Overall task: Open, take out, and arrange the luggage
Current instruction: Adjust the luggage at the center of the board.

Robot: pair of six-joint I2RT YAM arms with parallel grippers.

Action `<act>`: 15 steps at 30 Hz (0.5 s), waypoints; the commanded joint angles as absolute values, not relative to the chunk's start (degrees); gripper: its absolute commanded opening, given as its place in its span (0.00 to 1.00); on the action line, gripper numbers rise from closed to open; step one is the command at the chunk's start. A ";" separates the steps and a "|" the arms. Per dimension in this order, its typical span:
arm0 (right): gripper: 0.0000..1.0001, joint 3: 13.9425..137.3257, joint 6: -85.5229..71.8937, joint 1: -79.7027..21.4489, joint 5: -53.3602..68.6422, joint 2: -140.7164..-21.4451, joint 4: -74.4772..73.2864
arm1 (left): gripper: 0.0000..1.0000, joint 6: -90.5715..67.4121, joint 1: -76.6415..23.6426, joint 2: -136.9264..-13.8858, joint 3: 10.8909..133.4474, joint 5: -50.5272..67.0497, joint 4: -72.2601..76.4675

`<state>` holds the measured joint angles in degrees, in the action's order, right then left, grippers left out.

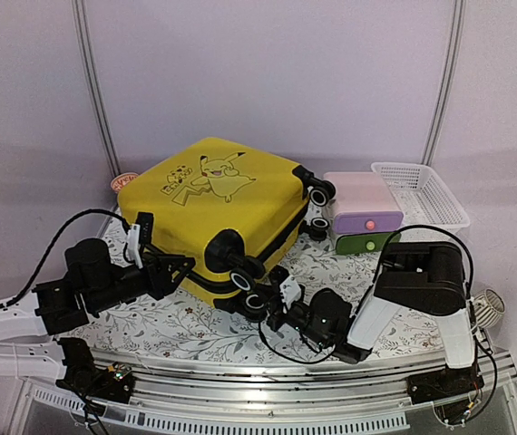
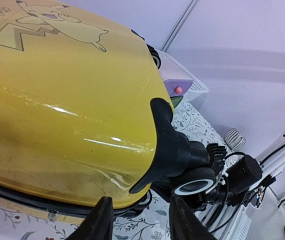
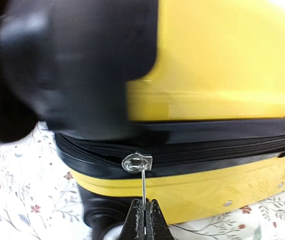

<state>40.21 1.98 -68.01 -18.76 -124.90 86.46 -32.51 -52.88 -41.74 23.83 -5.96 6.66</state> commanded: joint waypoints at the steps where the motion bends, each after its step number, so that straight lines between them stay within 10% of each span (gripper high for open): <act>1: 0.01 36.39 0.26 -62.58 -15.72 -120.77 88.18 | 0.39 -31.31 -53.17 -42.33 25.11 -5.95 6.15; 15: 0.01 37.53 -2.53 -48.01 -8.19 -116.87 74.47 | 0.39 -31.51 -53.19 -42.27 25.61 -5.72 5.25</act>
